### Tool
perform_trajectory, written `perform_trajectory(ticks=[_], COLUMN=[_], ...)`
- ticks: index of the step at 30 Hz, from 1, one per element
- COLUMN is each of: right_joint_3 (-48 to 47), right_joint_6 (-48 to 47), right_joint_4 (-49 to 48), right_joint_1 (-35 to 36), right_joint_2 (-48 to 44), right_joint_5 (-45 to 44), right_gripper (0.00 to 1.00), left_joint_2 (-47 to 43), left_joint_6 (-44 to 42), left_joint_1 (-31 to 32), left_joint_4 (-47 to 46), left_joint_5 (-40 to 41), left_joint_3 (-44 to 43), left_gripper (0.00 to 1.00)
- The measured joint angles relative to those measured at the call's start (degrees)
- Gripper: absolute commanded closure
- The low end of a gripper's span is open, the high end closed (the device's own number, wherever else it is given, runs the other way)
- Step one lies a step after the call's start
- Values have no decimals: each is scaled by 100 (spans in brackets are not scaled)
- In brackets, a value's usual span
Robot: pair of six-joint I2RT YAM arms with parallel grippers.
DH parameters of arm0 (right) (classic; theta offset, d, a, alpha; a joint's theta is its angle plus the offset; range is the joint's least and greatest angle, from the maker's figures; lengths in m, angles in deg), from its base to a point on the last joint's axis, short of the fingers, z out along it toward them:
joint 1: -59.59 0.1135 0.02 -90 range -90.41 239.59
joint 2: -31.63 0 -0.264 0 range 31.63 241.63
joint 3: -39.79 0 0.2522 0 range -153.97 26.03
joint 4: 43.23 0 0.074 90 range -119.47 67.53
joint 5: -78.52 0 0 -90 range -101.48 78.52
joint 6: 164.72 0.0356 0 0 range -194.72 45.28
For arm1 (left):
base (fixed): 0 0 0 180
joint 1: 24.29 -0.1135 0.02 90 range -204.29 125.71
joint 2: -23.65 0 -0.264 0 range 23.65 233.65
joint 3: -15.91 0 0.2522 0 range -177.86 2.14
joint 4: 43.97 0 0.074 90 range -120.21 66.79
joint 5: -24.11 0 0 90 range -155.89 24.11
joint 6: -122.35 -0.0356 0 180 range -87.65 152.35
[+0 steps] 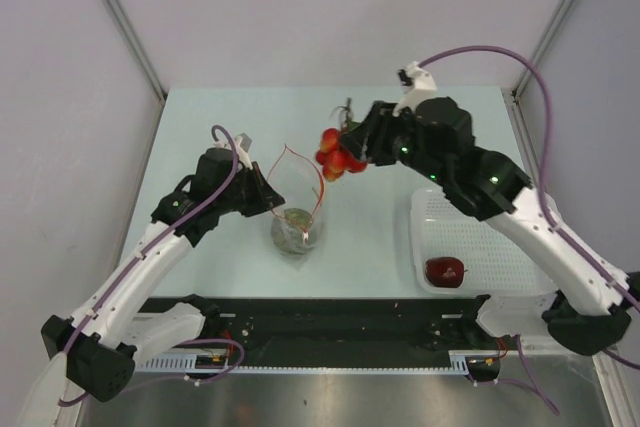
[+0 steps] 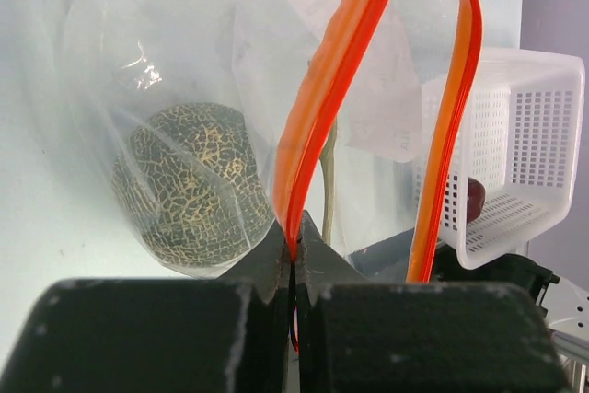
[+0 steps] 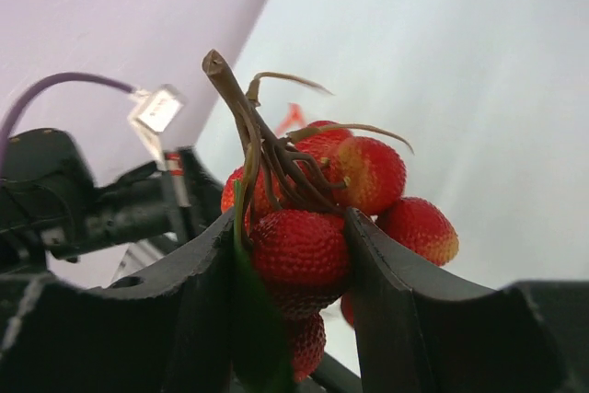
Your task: Open the zip-top bag and remove the fake food
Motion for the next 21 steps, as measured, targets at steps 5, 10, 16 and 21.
perform_trajectory(ticks=[5, 10, 16, 21], right_joint_3=[433, 682, 1119, 1552], right_joint_6=[0, 0, 4, -7], right_joint_4=[890, 1803, 2852, 3324], right_joint_1=[-787, -1637, -2518, -3368], right_joint_2=[-1182, -1871, -2116, -1891], right_joint_5=[-402, -809, -1226, -1346], right_gripper=[100, 100, 100, 100], left_joint_2=[55, 240, 501, 693], left_joint_6=[-59, -94, -160, -216], left_joint_1=[0, 0, 0, 0], left_joint_4=[2, -11, -9, -11], left_joint_5=[-2, -33, -72, -162], left_joint_3=[-68, -81, -199, -372], left_gripper=[100, 100, 100, 100])
